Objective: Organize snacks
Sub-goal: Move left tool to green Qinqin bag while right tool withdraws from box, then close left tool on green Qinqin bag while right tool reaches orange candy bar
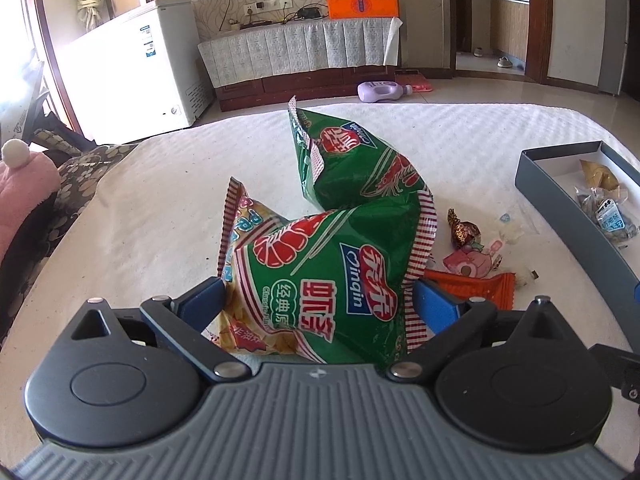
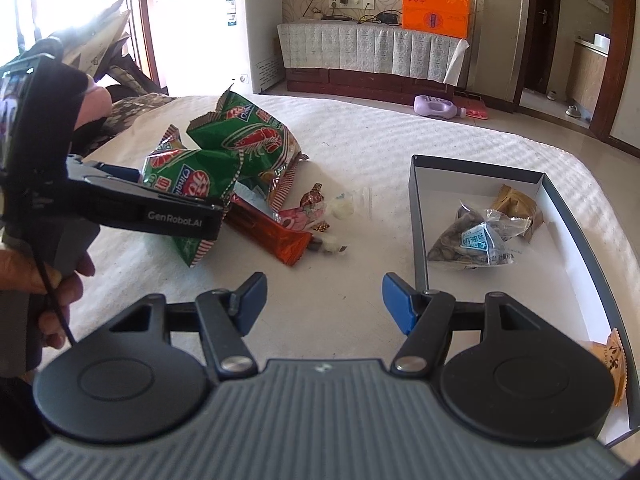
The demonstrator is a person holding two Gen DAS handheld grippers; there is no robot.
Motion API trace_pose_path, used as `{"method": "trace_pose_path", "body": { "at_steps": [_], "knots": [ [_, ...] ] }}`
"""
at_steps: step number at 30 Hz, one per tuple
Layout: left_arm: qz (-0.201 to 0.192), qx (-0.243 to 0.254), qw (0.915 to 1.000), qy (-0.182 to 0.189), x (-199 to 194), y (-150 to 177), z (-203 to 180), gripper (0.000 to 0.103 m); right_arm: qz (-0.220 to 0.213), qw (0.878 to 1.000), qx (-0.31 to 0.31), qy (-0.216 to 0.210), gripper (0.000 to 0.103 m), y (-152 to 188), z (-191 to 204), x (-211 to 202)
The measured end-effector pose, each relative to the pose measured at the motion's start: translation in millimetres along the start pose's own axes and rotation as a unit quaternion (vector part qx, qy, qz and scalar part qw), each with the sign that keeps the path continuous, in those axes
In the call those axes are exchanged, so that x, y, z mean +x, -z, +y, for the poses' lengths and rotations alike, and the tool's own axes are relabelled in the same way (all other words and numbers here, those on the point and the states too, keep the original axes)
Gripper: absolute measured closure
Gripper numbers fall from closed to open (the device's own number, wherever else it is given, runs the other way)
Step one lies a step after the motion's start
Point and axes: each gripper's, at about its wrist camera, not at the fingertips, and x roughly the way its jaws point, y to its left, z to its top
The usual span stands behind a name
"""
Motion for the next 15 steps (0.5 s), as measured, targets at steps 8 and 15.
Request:
{"method": "trace_pose_path", "body": {
  "at_steps": [8,15],
  "knots": [
    [-0.007,0.008,0.9999,0.01,-1.2,-0.6,-0.2,0.017,0.0,1.0,-0.002,-0.002,0.037,-0.2,1.5,0.2],
    [-0.017,0.001,0.9996,0.022,-8.3,0.3,4.0,0.032,-0.005,1.0,0.002,-0.006,0.037,-1.1,2.4,0.9]
  ]
}}
